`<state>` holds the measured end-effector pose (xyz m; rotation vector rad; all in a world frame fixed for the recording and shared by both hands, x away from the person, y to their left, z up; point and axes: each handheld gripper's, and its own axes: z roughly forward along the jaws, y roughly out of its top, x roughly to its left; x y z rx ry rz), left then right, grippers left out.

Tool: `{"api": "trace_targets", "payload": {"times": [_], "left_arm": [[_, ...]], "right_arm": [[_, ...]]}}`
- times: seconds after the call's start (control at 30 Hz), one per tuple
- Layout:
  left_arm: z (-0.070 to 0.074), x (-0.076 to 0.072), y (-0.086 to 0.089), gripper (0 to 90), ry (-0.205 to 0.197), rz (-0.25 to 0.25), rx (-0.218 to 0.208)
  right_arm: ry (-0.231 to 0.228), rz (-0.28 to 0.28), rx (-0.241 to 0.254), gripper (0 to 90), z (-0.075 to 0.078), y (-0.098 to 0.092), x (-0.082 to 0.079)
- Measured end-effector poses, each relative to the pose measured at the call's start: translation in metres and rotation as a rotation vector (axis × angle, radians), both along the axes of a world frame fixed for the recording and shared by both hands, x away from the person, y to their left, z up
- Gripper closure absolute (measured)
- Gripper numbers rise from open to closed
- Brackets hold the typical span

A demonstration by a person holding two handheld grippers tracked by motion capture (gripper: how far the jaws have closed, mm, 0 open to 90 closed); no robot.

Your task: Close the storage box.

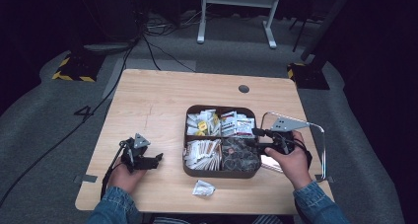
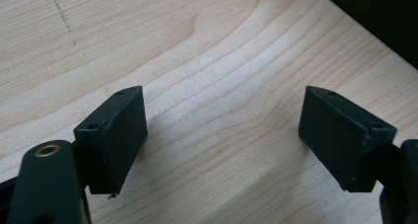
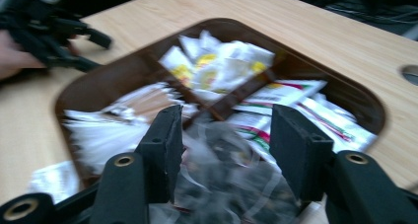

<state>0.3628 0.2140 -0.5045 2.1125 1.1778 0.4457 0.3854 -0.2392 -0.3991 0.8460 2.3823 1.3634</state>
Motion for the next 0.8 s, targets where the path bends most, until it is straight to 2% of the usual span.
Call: {"api": "trace_targets", "payload": {"times": [0.1,0.2,0.23,0.3,0.37,0.47,0.57,0.6,0.63,0.8], "left_arm": [[0.000,0.000,0.000,18.9,-0.002,0.001,0.000],[0.000,0.000,0.000,18.9,-0.002,0.001,-0.002],[0.000,0.000,0.000,18.9,-0.002,0.001,-0.001],[0.000,0.000,0.000,18.9,0.000,-0.001,-0.001],[0.000,0.000,0.000,18.9,0.000,0.000,-0.001],[0.000,0.000,0.000,18.9,0.000,0.000,-0.001],[0.000,0.000,0.000,18.9,0.000,0.000,0.000],[0.000,0.000,0.000,18.9,0.000,0.000,0.000],[0.000,0.000,0.000,18.9,0.000,0.000,0.000],[0.000,0.000,0.000,18.9,0.000,0.000,0.000]], "right_arm": [[-0.015,-0.054,-0.015,49.1,-0.003,-0.012,0.007],[-0.003,-0.117,-0.021,49.2,-0.006,-0.027,0.016],[0.002,-0.129,-0.035,49.3,-0.007,-0.030,0.019],[0.010,-0.170,-0.097,48.0,-0.015,-0.041,0.028],[0.020,-0.202,-0.114,45.9,-0.020,-0.048,0.032],[0.025,-0.257,-0.131,42.5,-0.027,-0.064,0.039],[0.048,-0.327,-0.146,39.5,-0.033,-0.082,0.042],[0.048,-0.327,-0.146,39.5,-0.033,-0.082,0.042],[0.060,-0.363,-0.162,37.0,-0.037,-0.093,0.044],[0.076,-0.416,-0.167,36.4,-0.048,-0.111,0.047]]}}
